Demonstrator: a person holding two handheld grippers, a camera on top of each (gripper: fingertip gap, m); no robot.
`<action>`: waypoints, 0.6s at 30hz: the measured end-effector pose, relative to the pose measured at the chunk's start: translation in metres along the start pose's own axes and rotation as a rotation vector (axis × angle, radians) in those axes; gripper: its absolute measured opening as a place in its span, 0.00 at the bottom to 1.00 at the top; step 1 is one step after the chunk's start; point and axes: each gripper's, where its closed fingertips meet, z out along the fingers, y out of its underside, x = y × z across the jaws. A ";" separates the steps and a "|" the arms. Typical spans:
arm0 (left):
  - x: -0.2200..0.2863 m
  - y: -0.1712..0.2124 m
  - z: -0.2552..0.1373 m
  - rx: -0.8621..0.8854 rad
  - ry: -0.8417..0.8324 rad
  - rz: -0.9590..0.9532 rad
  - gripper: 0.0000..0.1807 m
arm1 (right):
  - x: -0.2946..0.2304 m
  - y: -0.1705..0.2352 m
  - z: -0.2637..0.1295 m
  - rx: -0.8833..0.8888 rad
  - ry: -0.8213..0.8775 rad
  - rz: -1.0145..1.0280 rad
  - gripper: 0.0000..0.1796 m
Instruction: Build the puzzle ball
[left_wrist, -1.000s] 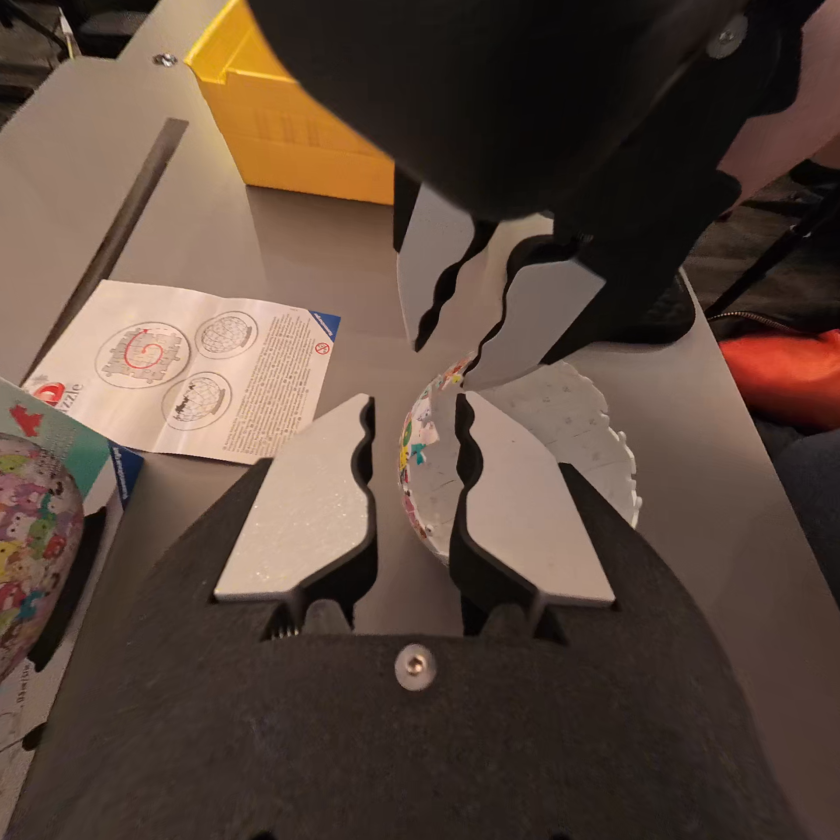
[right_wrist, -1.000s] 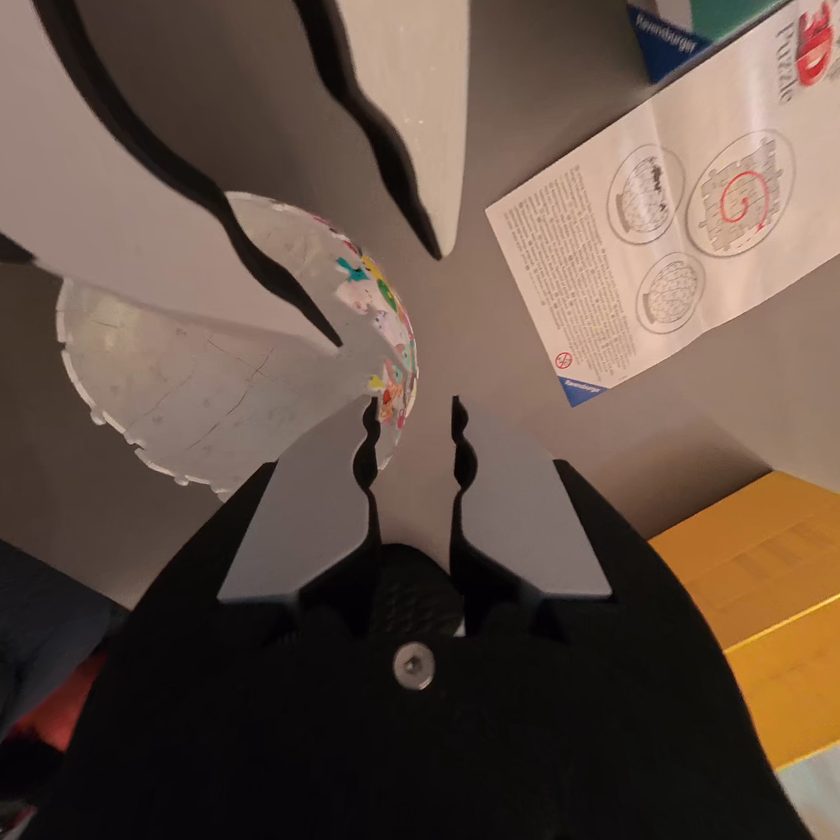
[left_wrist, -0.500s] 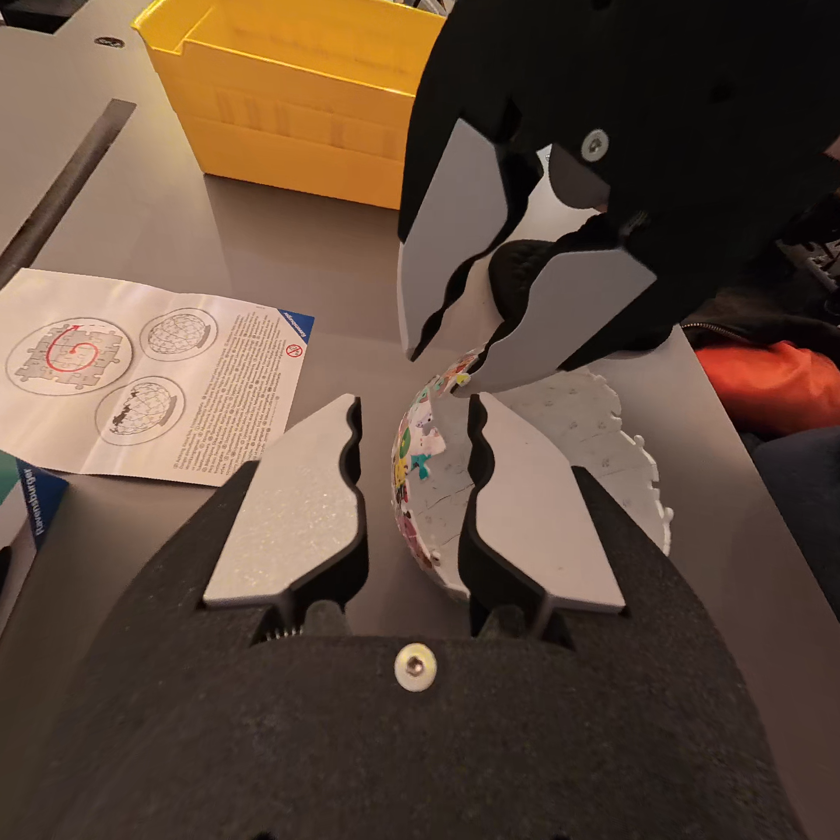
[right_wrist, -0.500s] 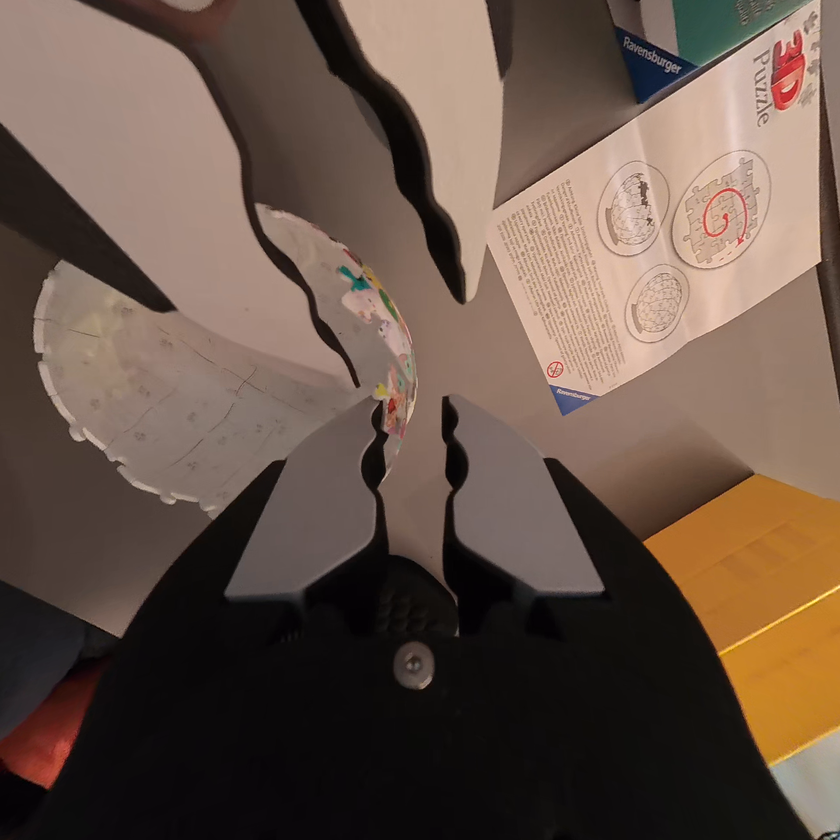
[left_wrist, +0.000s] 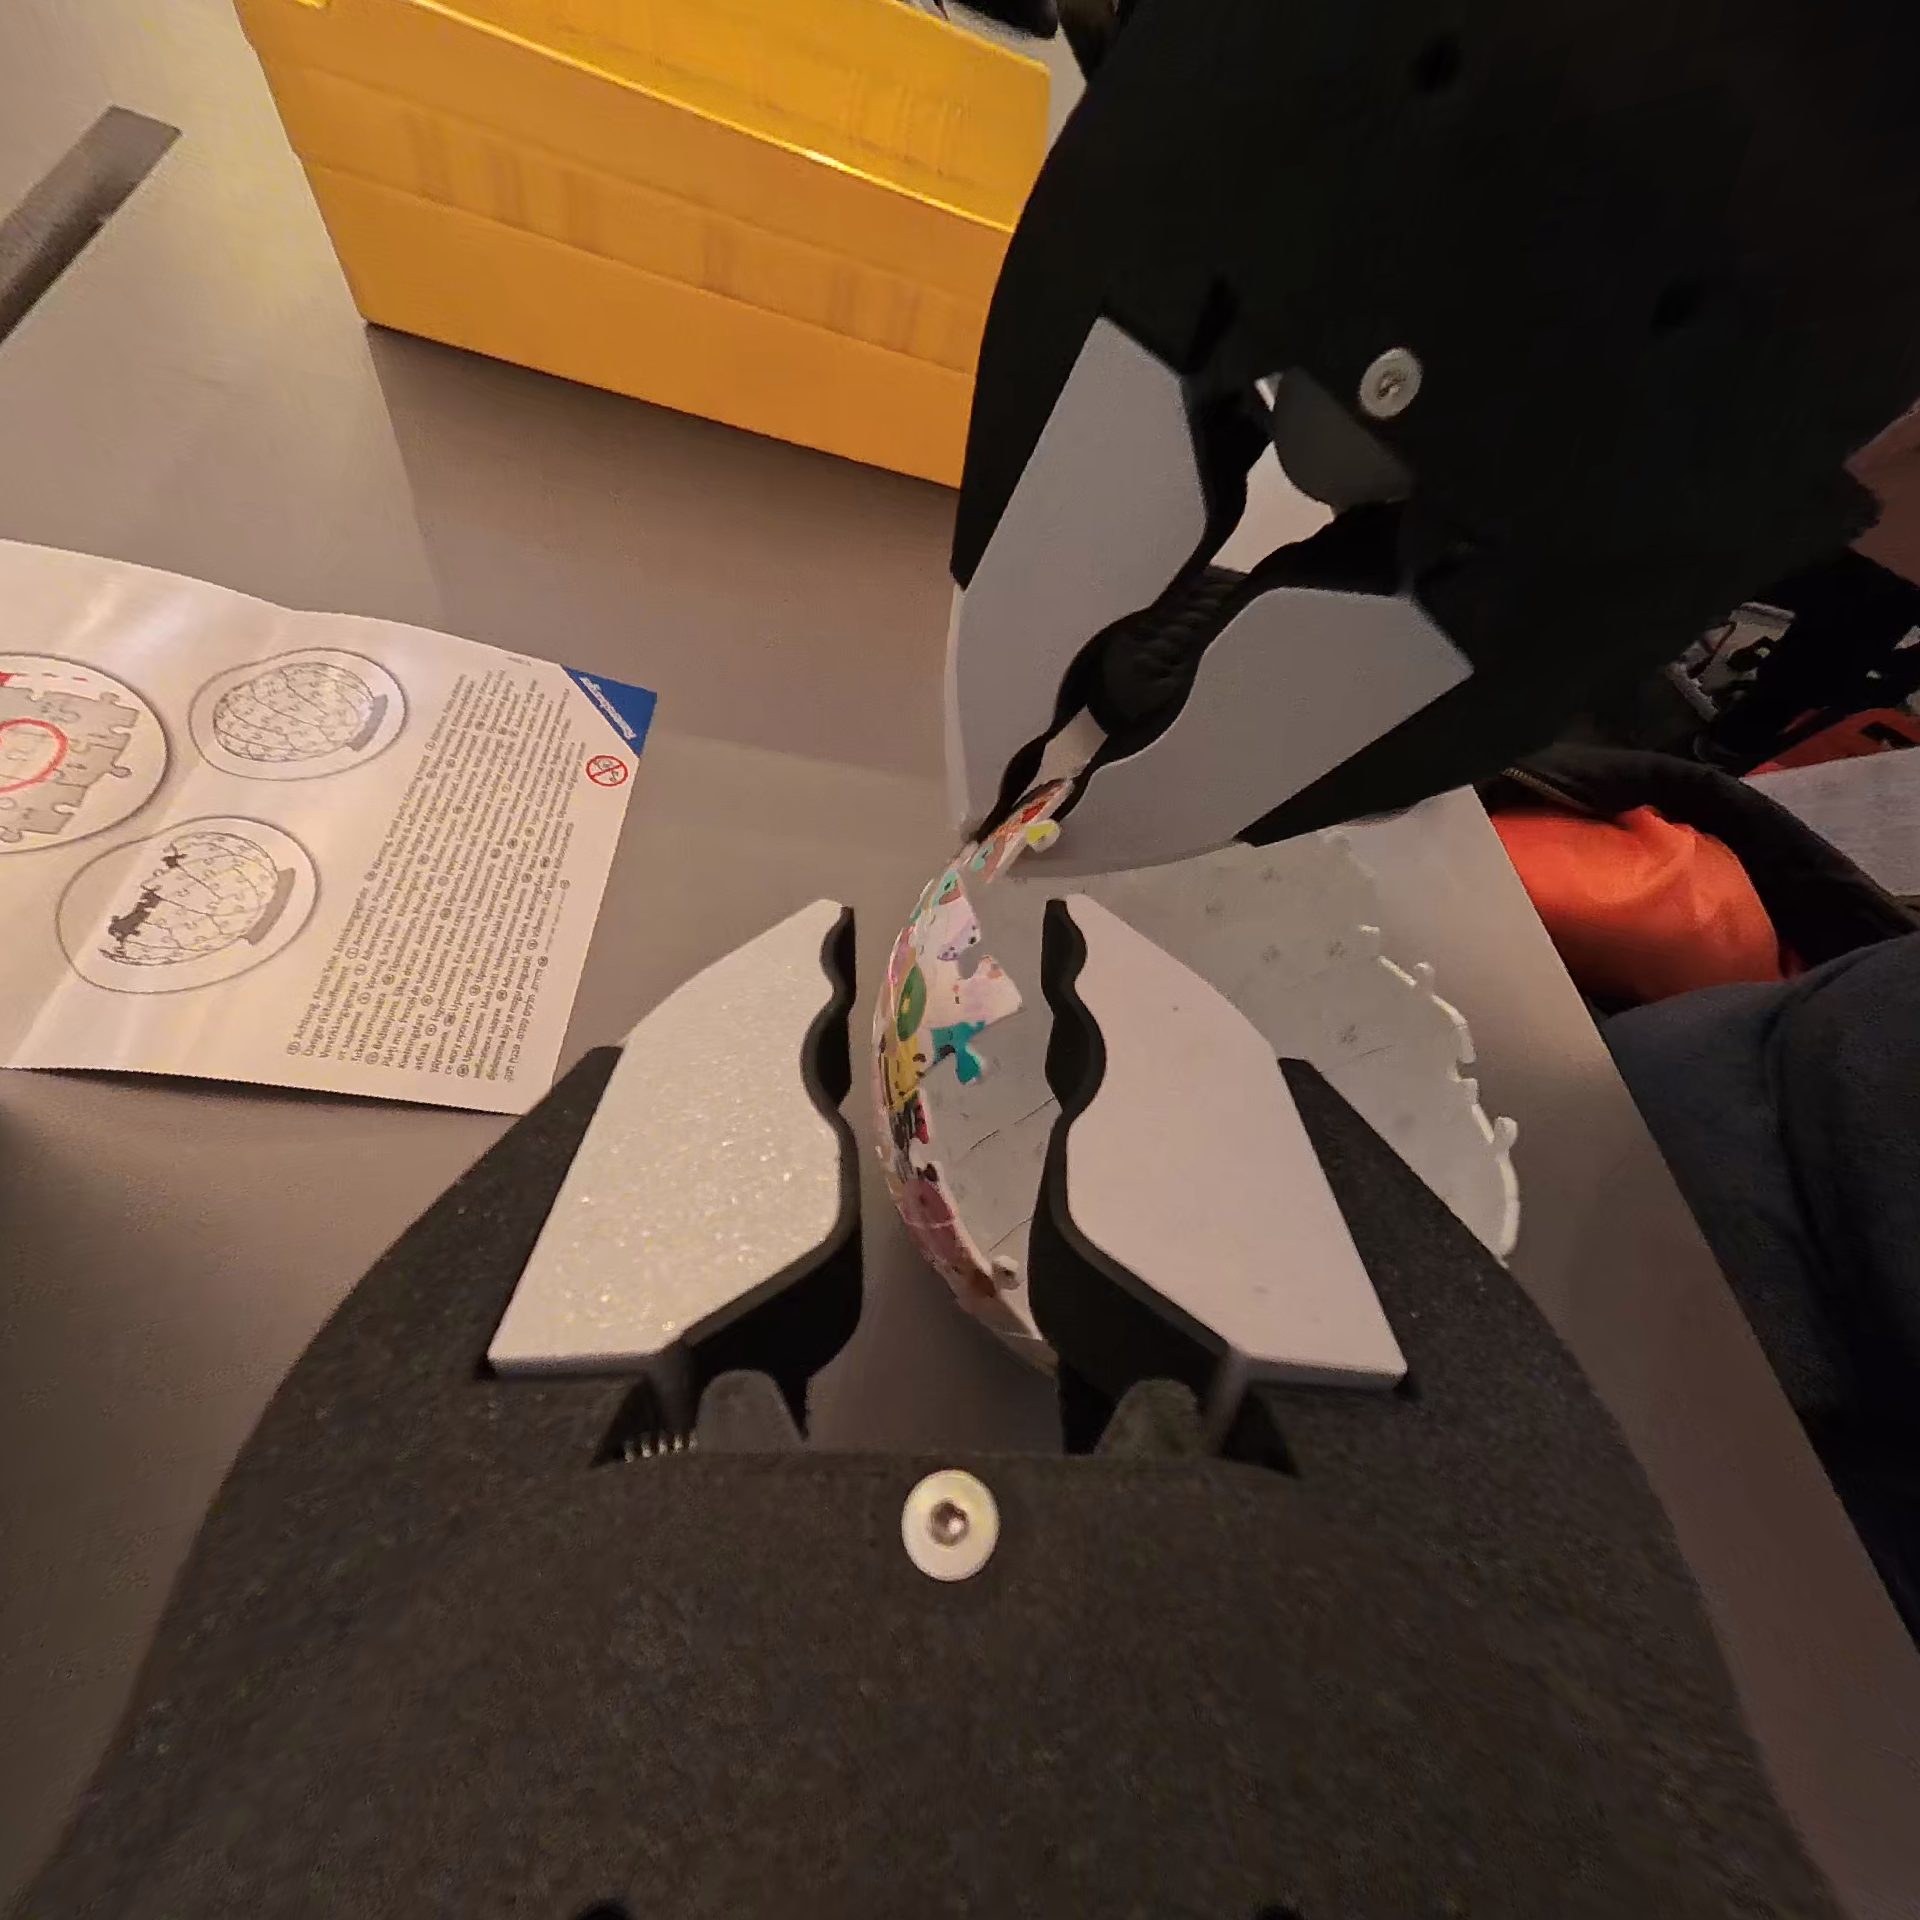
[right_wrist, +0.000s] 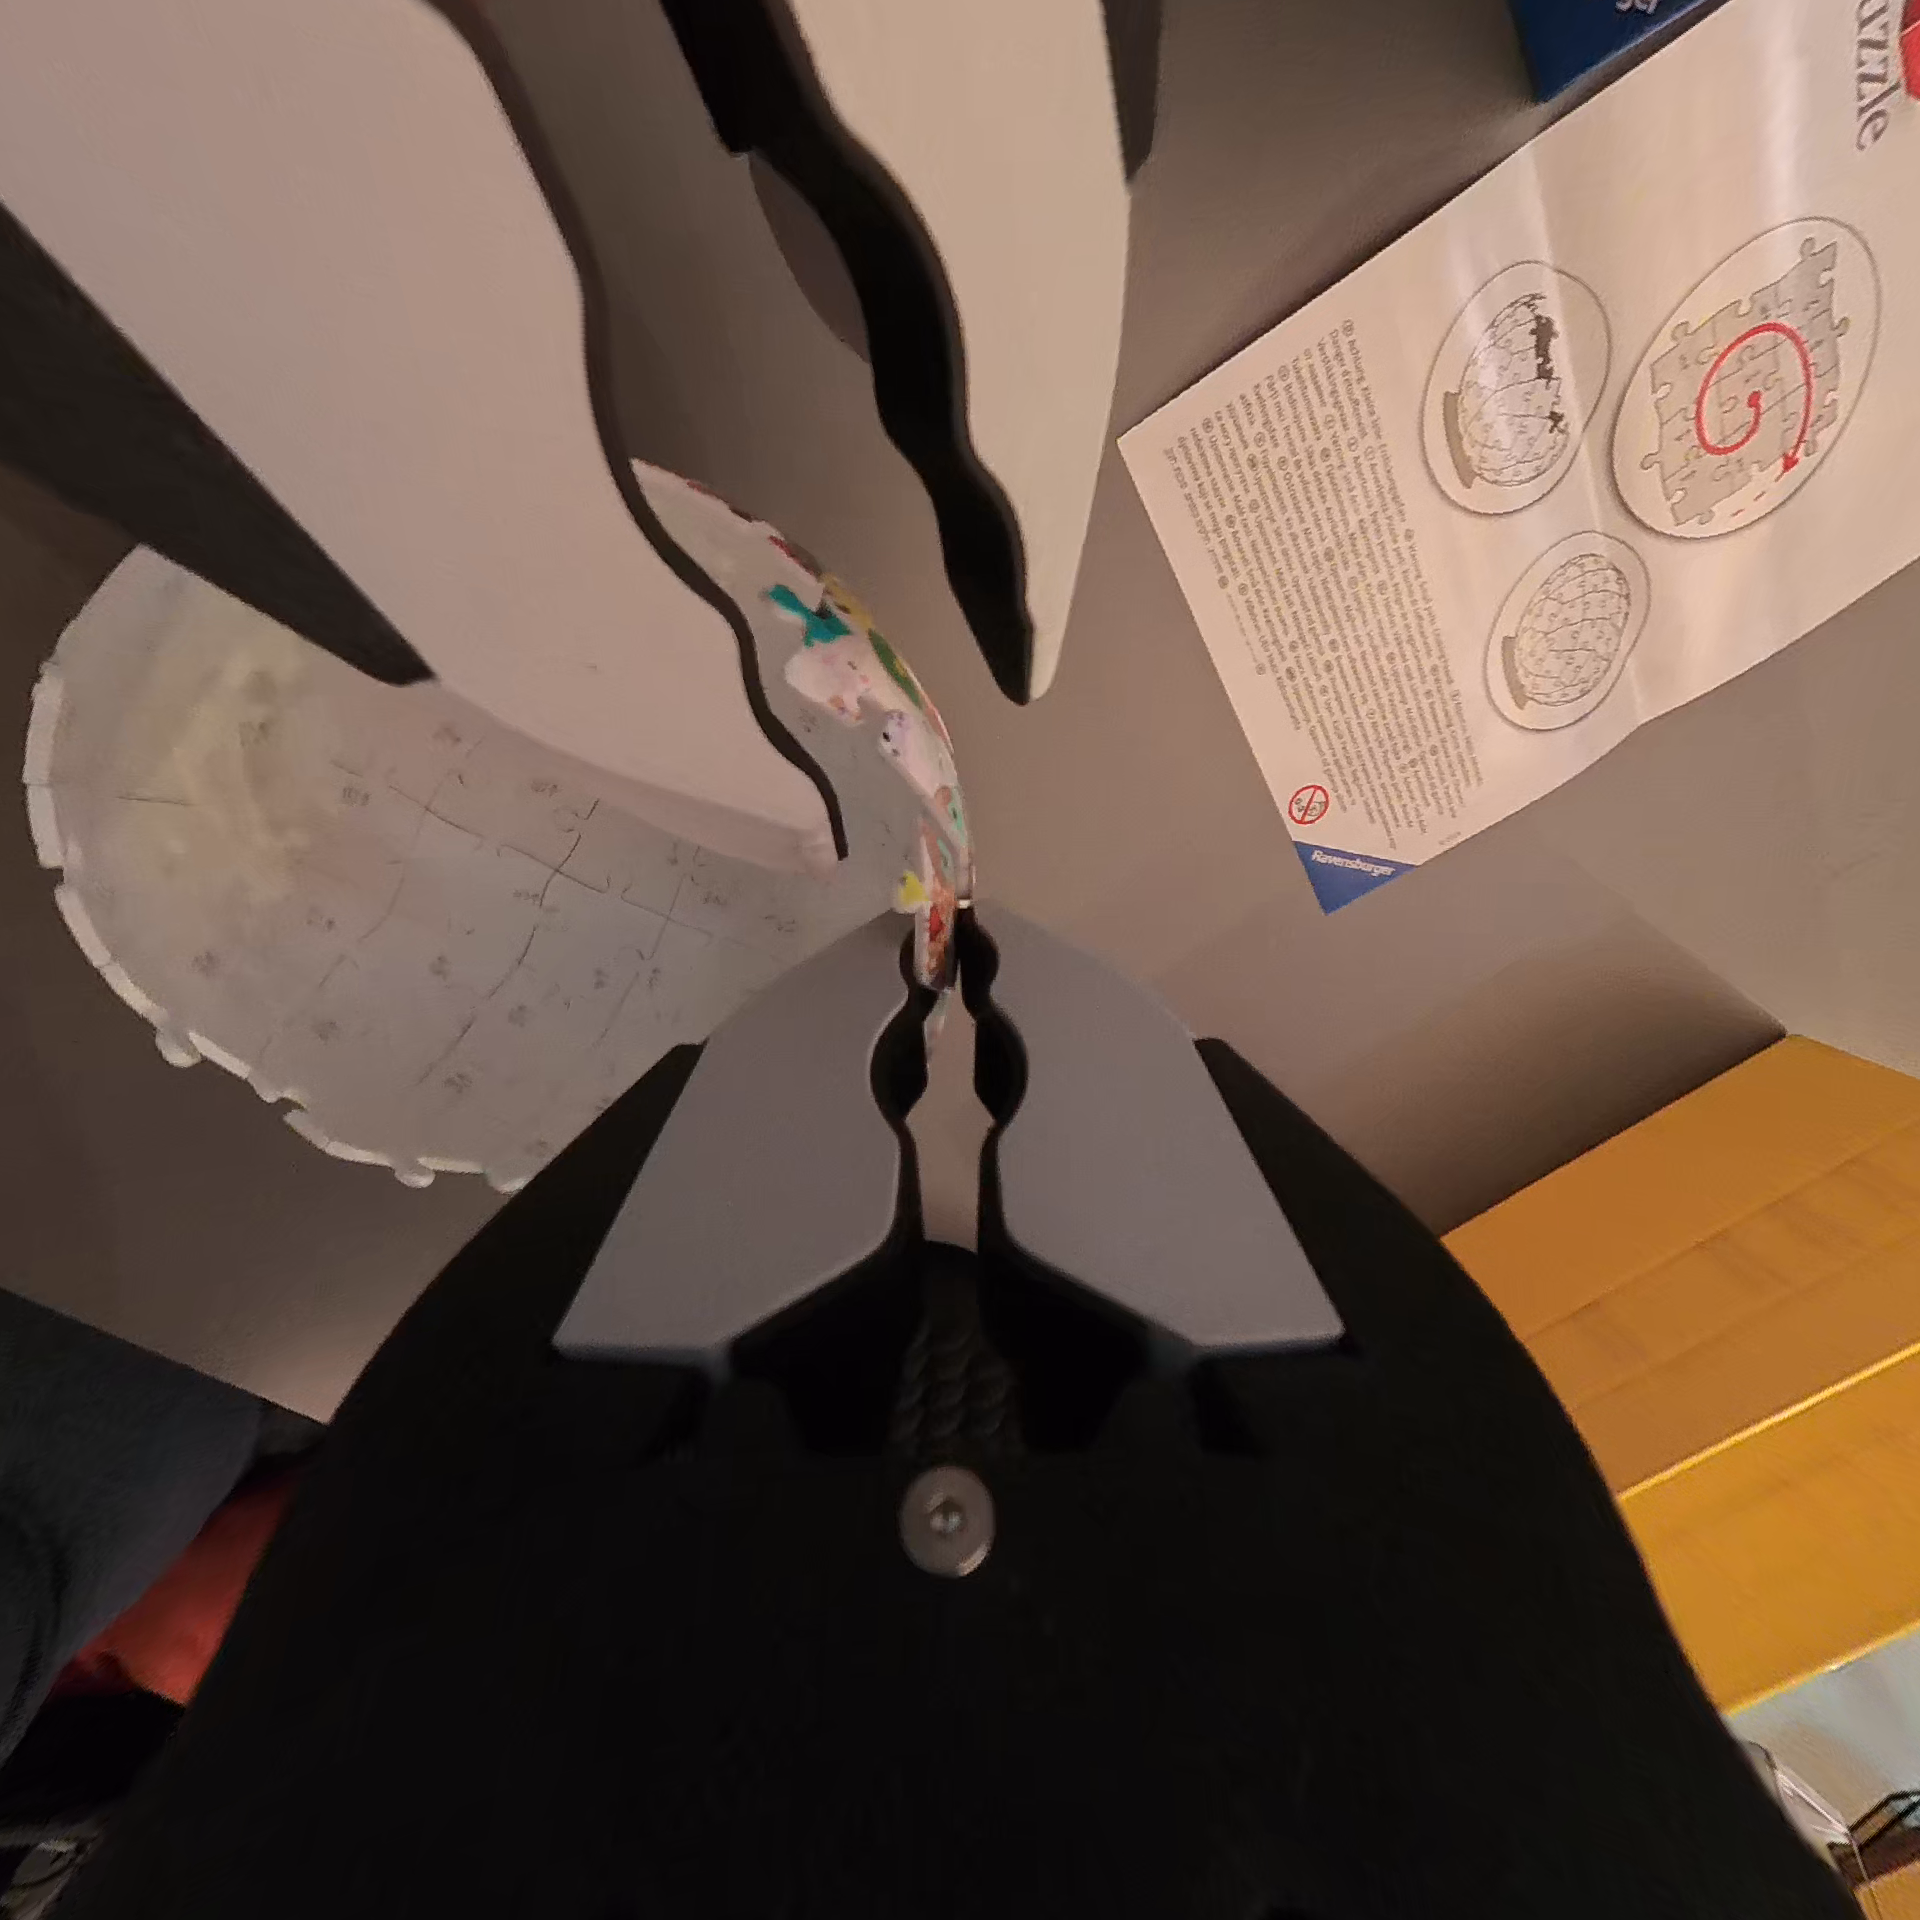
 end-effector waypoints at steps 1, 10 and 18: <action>0.000 0.001 0.001 -0.005 -0.002 0.002 0.19 | 0.000 0.000 0.000 -0.001 -0.002 0.007 0.03; 0.000 0.009 0.008 -0.050 -0.009 0.018 0.16 | 0.000 0.000 0.002 -0.036 0.002 0.025 0.03; 0.000 0.008 0.008 -0.043 -0.003 0.007 0.13 | 0.000 0.002 0.003 -0.058 0.000 0.050 0.03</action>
